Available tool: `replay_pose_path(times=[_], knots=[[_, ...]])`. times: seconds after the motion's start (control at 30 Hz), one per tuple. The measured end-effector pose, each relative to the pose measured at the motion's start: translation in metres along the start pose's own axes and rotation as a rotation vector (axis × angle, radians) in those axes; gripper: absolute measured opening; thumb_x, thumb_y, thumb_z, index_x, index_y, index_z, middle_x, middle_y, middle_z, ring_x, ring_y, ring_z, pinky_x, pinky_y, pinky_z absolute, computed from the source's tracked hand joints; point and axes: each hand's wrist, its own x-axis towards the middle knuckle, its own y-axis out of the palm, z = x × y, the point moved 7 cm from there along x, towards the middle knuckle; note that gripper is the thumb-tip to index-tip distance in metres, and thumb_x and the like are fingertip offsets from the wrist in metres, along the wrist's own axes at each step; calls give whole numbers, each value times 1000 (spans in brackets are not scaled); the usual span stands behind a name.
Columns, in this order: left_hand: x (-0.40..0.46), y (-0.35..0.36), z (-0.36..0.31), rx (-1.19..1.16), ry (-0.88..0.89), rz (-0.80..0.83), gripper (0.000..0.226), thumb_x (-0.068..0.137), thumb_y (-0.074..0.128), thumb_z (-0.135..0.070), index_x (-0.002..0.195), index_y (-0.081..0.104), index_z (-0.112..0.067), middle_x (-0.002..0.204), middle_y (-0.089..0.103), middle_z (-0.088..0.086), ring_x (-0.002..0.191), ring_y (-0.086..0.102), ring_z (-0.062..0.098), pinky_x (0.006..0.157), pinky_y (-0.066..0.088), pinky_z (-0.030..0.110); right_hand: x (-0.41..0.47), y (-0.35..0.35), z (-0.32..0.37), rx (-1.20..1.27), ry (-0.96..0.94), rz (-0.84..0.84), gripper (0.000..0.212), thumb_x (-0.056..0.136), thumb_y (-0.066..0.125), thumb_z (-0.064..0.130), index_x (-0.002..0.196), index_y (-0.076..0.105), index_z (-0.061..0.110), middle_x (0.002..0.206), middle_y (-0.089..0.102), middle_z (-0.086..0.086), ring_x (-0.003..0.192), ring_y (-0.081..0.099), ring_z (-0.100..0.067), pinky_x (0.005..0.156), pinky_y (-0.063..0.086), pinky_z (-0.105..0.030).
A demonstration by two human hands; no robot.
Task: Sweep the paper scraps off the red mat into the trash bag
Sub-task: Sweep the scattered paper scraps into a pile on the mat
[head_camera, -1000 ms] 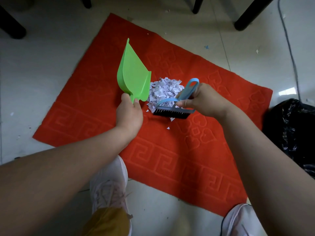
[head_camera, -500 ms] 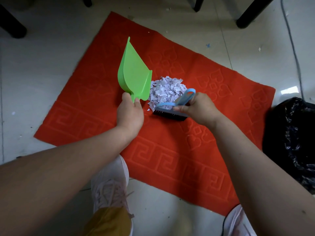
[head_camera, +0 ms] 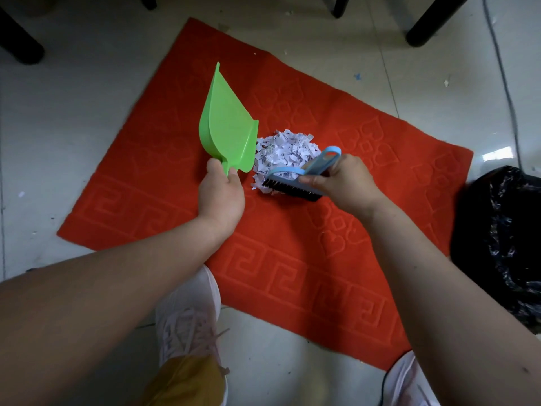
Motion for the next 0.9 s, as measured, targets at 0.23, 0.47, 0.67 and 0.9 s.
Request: replay_pose_path(times=[0.23,0.47,0.67,0.9], knots=[[4,-3,-6,9,25,-24,12,98,37,-21,98,41,-9,94,65,22,84,61,42,74,50,50,2,21,38,2,-40,157,19,80,72,36,81,70,17,74,64,0,74,60,-20,64,42,-30],[6,-9,3,10,9,-37,11,98,36,-22,96,39,-11,92,65,21,81,62,41,73,52,51,13,23,51,-106,40,49,26,87,64,37,75,58,14,74,54,-3,74,51,-21,63,32,-30],[13,-17,7,-14,-17,-69,11,97,36,-23,96,39,-12,93,64,21,82,62,42,75,52,51,8,9,42,224,120,-50,23,83,68,30,83,72,7,77,72,-6,76,67,-25,77,53,-45],[11,-36,16,-44,-32,-57,27,100,37,-31,93,47,-7,74,65,14,47,53,25,51,49,33,-11,-5,38,591,185,-196,11,89,62,21,87,70,14,78,72,0,65,67,-8,71,55,-32]])
